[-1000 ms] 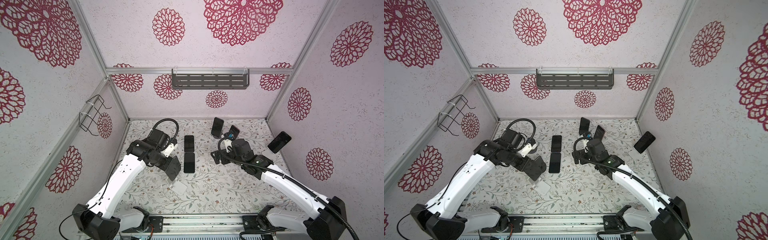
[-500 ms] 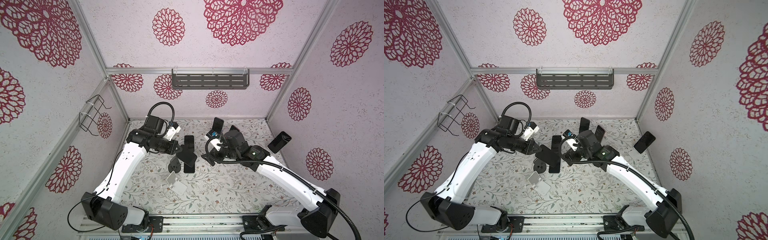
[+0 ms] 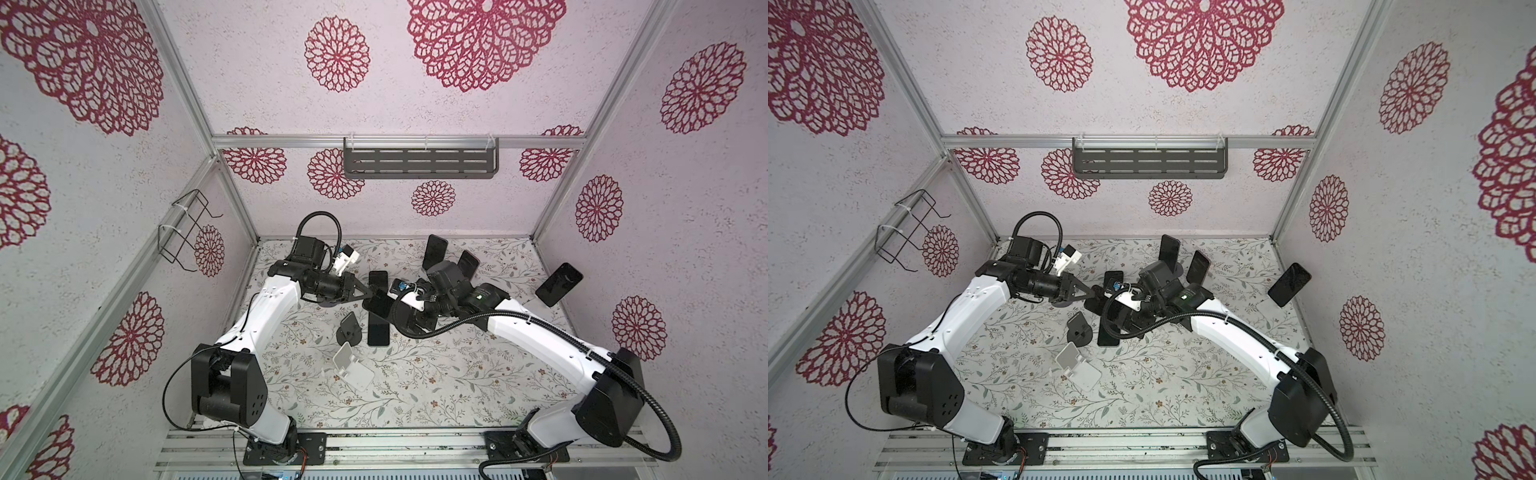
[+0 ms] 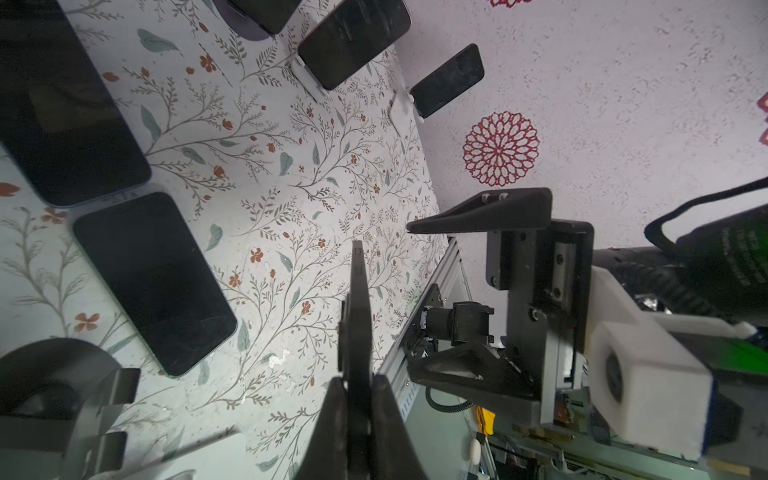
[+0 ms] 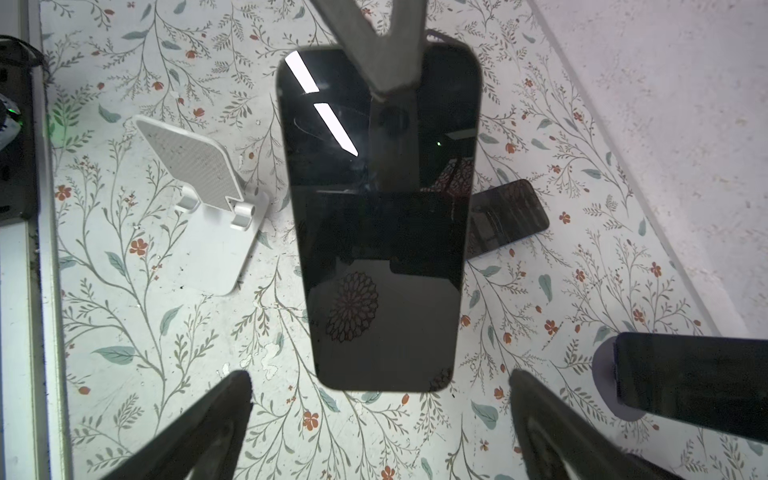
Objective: Remove the phone from the phone stand
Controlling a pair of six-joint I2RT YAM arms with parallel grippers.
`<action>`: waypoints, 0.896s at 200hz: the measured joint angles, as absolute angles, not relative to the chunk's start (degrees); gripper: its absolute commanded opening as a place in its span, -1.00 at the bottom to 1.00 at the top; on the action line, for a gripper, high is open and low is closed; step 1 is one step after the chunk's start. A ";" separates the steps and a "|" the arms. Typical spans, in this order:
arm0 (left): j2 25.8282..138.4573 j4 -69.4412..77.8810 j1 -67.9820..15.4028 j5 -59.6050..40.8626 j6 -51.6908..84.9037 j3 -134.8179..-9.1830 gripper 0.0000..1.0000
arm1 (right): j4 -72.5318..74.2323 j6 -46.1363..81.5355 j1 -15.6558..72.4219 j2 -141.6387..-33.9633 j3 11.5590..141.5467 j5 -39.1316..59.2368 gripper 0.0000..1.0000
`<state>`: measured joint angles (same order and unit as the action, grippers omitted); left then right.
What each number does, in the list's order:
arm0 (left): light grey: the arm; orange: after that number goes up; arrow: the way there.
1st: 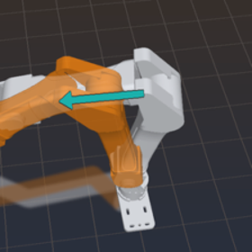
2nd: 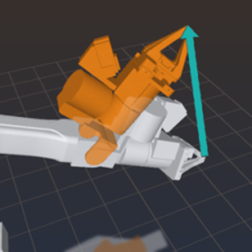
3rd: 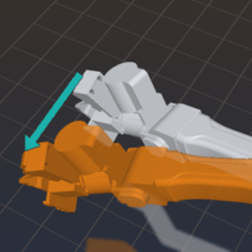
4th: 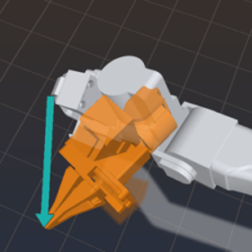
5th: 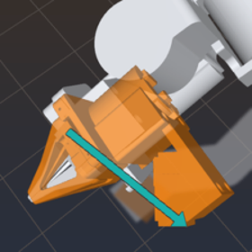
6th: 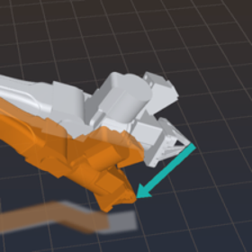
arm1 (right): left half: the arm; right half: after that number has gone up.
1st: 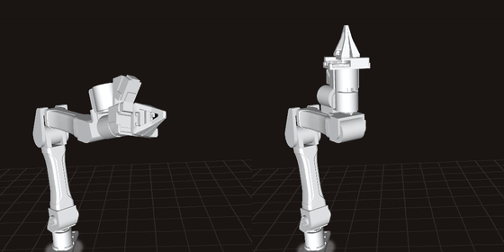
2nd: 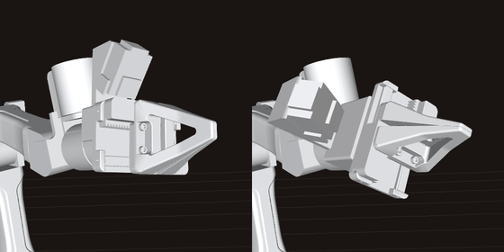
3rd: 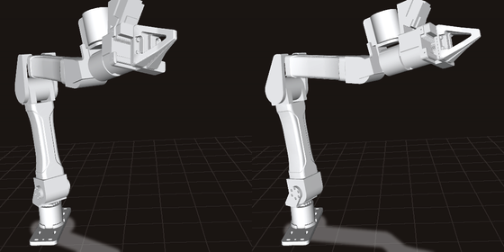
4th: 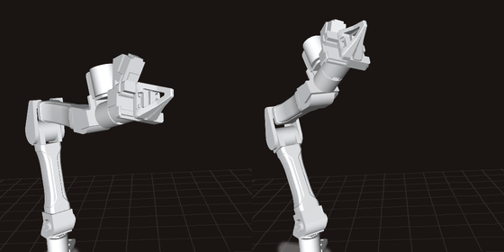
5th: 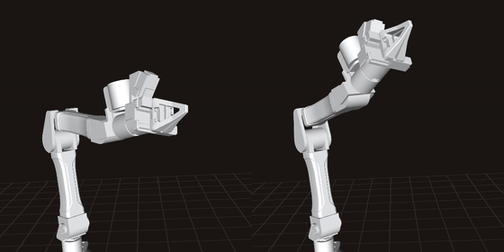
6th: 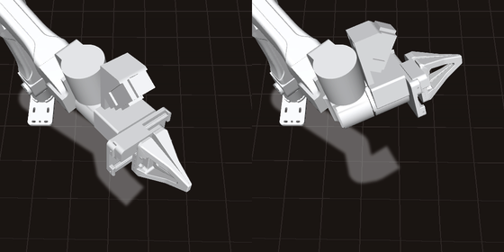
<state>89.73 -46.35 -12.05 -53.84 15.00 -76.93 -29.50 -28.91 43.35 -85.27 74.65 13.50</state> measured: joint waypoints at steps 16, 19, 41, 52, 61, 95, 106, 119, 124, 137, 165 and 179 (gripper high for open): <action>89.78 -45.43 -12.05 -54.94 15.57 -76.62 -1.00 | -29.78 -30.28 43.35 -87.00 76.18 14.17 0.98; 89.78 -45.23 -12.05 -55.09 15.73 -76.62 -1.00 | -29.82 -30.50 43.35 -87.29 76.49 14.26 0.98; 89.84 -43.94 -12.05 -56.14 16.23 -76.60 -1.00 | -30.52 -31.59 43.31 -90.17 79.48 15.51 0.98; 89.97 -43.42 -12.05 -56.51 16.53 -76.53 -1.00 | -30.52 -32.01 43.29 -91.39 80.49 15.81 0.98; 90.04 -42.87 -12.05 -56.75 16.86 -76.29 -1.00 | -30.59 -32.16 43.27 -92.42 81.12 15.94 0.98; 90.04 -42.06 -12.05 -57.14 17.63 -75.94 -1.00 | -30.83 -32.53 43.09 -96.12 83.50 16.75 0.97; 90.04 -41.89 -12.05 -57.30 17.67 -75.94 -1.00 | -30.83 -32.51 43.03 -96.95 84.09 16.82 0.96; 90.08 -41.78 -12.05 -57.34 17.69 -75.94 -1.00 | -30.81 -32.47 42.94 -97.56 84.71 16.88 0.91; 90.08 -41.76 -12.05 -57.32 17.72 -75.94 -1.00 | -30.81 -32.38 42.92 -97.71 84.90 16.93 0.86; 90.19 -41.67 -12.05 -57.32 17.72 -75.94 -1.00 | -30.92 -32.18 42.85 -97.80 85.30 17.34 0.65; 90.72 -40.99 -11.94 -57.28 17.69 -75.94 -1.00 | -30.98 -31.86 42.85 -97.80 85.71 18.09 0.41; 90.83 -40.93 -11.94 -57.32 17.69 -75.92 -1.00 | -31.03 -31.81 42.83 -97.82 85.71 18.26 0.33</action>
<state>90.83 -40.93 -11.94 -57.32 17.69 -75.92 -31.03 -31.81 42.83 -97.82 85.71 18.26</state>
